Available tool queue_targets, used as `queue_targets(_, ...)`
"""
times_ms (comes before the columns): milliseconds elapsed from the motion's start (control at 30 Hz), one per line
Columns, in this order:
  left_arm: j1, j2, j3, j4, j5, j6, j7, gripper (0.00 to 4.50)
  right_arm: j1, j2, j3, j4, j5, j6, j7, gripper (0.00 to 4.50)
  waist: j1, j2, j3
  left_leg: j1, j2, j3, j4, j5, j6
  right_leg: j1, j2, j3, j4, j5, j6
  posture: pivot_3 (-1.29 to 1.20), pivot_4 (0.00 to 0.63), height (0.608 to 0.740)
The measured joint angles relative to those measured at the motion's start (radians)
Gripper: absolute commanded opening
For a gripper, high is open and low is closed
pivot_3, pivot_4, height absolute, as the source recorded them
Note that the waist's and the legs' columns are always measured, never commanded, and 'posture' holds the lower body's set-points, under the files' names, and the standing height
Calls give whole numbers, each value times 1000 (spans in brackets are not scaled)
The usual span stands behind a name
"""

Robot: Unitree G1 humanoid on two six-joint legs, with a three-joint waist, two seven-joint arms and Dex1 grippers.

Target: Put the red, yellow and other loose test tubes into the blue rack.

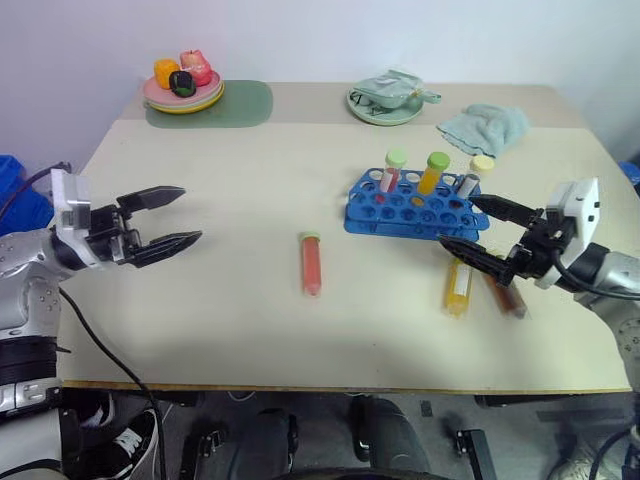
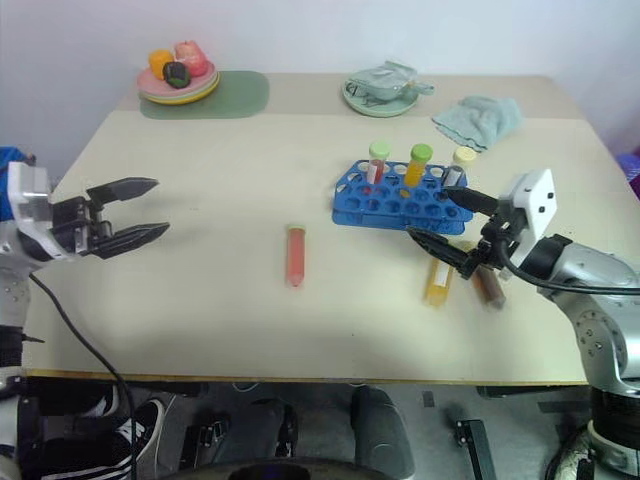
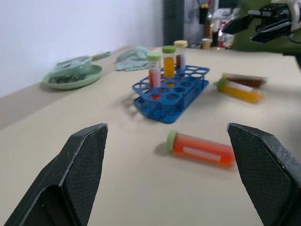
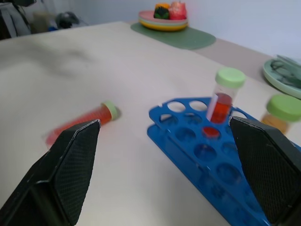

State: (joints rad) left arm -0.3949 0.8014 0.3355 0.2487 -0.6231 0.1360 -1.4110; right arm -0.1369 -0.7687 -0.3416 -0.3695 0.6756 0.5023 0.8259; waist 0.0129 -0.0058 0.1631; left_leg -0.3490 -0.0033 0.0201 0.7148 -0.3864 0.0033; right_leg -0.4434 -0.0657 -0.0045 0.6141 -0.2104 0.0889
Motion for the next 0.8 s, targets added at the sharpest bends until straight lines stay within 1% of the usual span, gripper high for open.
queue_targets(100,9,-3,0,-22,0,7,11,4154,-3,18,28,1,-24,-31,-1,4500,1,0,0,-1,0,0,0,0,0,0,0,0,0,0,0,0,150,740)
queue_targets(267,11,-23,-4,-28,0,6,16,4154,-4,27,41,5,-45,-50,-15,4500,-2,0,0,0,0,0,0,0,0,0,1,0,0,0,0,0,150,740)
queue_targets(467,-4,-31,-9,-26,4,-2,25,4154,-40,-1,33,33,-48,-39,-26,4500,-1,0,0,0,0,0,0,0,0,0,0,0,0,0,0,0,150,740)
queue_targets(667,-19,-76,-15,-24,23,-36,57,4154,-47,-24,32,85,-89,-25,-47,4500,-1,0,0,0,0,1,0,0,0,0,0,0,0,0,0,0,150,740)
queue_targets(800,-27,-115,-42,-25,25,-56,66,4154,-90,-43,16,131,-112,-4,-78,4500,-2,0,0,0,0,1,0,0,0,0,1,0,0,0,0,0,150,740)
